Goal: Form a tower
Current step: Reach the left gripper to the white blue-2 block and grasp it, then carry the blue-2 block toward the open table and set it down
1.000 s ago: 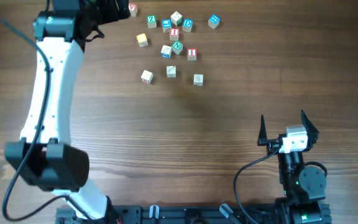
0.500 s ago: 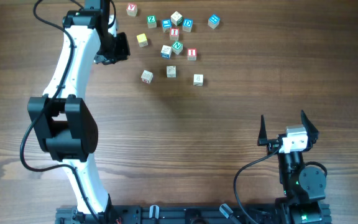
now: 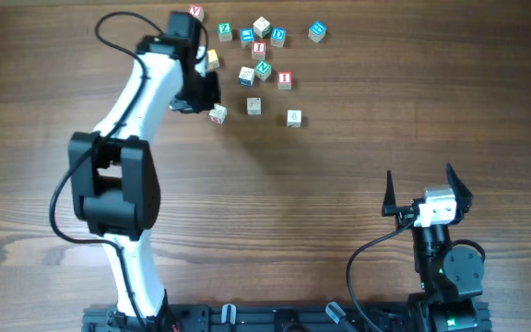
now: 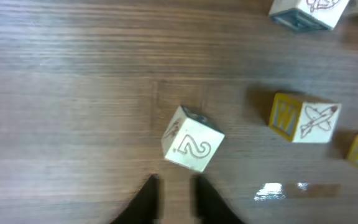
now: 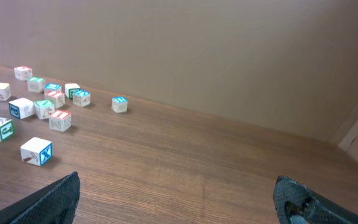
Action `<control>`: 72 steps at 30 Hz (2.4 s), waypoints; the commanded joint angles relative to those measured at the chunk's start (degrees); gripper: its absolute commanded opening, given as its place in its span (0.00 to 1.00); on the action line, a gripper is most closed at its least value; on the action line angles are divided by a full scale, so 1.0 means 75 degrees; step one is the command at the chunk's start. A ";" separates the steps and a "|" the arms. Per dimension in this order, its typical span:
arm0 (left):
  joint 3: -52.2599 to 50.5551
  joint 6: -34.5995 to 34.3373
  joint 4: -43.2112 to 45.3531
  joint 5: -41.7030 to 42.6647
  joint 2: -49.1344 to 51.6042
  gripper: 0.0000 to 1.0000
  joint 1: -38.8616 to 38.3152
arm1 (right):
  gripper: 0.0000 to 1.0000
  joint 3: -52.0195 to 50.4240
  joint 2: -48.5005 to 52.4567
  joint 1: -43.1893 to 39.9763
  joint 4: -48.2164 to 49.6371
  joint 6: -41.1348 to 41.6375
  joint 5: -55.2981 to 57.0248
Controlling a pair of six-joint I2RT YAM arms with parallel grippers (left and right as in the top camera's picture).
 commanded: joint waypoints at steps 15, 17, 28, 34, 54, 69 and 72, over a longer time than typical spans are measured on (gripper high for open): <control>-0.1291 0.0364 0.1862 -0.0886 0.0079 0.63 -0.0577 | 1.00 -0.0009 -0.0035 0.0026 0.0017 -0.0044 -0.0125; -0.1291 0.0364 0.1859 -0.0886 0.0079 0.50 -0.0577 | 1.00 -0.0009 -0.0035 0.0026 0.0017 -0.0044 -0.0125; -0.1291 0.0335 0.1862 -0.0968 0.0085 0.38 -0.0580 | 0.99 -0.0009 -0.0035 0.0026 0.0015 -0.0044 -0.0125; -0.1291 0.0332 0.1792 -0.0965 0.0085 0.37 -0.0586 | 1.00 -0.0009 -0.0035 0.0026 0.0017 -0.0041 -0.0125; -0.1335 -0.1303 -0.1582 -0.0965 -0.4584 0.22 -0.0571 | 1.00 -0.0009 -0.0035 0.0026 0.0017 -0.0044 -0.0125; -0.6341 -0.4080 0.4016 -0.1343 -0.3264 0.23 -0.1358 | 1.00 -0.0009 -0.0035 0.0026 0.0017 -0.0041 -0.0125; -0.6341 -0.4138 0.4339 -0.1343 -0.3008 0.24 -0.1612 | 1.00 -0.0009 -0.0035 0.0026 0.0017 -0.0044 -0.0125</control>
